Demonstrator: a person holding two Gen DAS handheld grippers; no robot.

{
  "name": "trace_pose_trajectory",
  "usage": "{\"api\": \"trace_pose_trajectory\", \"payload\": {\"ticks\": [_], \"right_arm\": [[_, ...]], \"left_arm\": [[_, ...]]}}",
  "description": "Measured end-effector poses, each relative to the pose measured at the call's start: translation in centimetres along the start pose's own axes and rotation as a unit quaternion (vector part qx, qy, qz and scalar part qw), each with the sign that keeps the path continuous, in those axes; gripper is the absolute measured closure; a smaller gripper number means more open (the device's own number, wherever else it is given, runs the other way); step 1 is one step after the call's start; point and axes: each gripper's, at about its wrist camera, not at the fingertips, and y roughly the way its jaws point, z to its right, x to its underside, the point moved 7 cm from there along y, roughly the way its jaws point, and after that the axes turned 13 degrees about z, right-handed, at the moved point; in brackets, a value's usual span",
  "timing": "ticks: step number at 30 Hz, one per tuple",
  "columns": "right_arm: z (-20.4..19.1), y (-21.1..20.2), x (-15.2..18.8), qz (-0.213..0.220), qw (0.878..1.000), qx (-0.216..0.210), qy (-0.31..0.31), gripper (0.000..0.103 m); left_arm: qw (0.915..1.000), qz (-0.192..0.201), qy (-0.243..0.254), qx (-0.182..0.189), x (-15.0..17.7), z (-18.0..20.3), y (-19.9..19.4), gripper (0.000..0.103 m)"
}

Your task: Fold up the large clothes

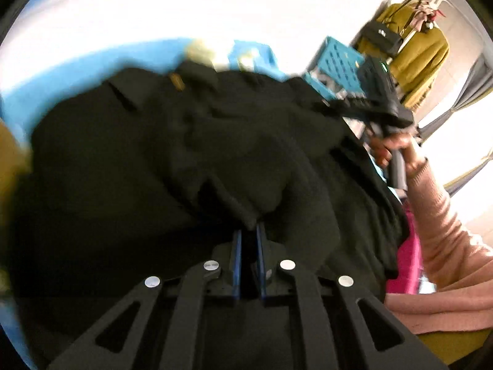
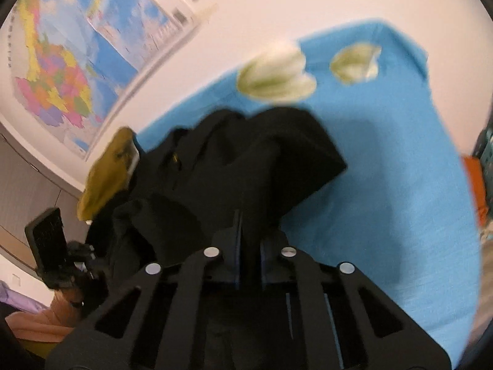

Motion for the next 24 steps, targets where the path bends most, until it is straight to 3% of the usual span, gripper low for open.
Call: {"api": "trace_pose_trajectory", "payload": {"ticks": [3,6,9,10,13,19,21,22,24], "right_arm": [[0.5,-2.4,-2.4,0.044,0.999,0.007,0.0,0.095],[1.8,-2.2,-2.3,0.032,0.999,0.036,-0.01,0.095],[2.5,-0.3,-0.8,0.0,0.998,0.06,-0.016,0.088],[2.8,-0.1,-0.7,0.0,0.998,0.067,-0.015,0.087],[3.1,-0.3,-0.5,0.013,0.998,0.066,0.001,0.074],[1.3,-3.6,-1.5,0.066,0.993,0.089,-0.04,0.067],[-0.5,-4.2,-1.7,0.085,0.99,0.091,-0.066,0.062],[-1.6,-4.5,-1.8,0.095,0.987,0.093,-0.085,0.061],[-3.9,-4.3,-1.5,0.1,0.987,0.071,-0.105,0.061]], "left_arm": [[0.9968,0.025,0.034,-0.068,-2.8,-2.6,-2.6,0.096],[0.9865,0.022,0.058,-0.152,-4.6,-6.1,-3.8,0.092],[0.9767,0.0,0.069,-0.203,-4.6,-8.4,-3.1,0.068],[0.978,-0.008,0.06,-0.2,-4.3,-9.0,-2.7,0.052],[0.9844,-0.018,0.042,-0.17,-3.0,-8.9,-1.9,0.026],[0.988,-0.023,0.035,-0.149,-1.4,-9.2,-1.8,0.025],[0.9877,-0.025,0.038,-0.15,-1.2,-9.4,-1.4,0.035],[0.9879,-0.025,0.042,-0.147,-1.2,-9.1,-1.2,0.047],[0.9872,-0.015,0.058,-0.148,-1.7,-8.7,-0.8,0.061]]}}
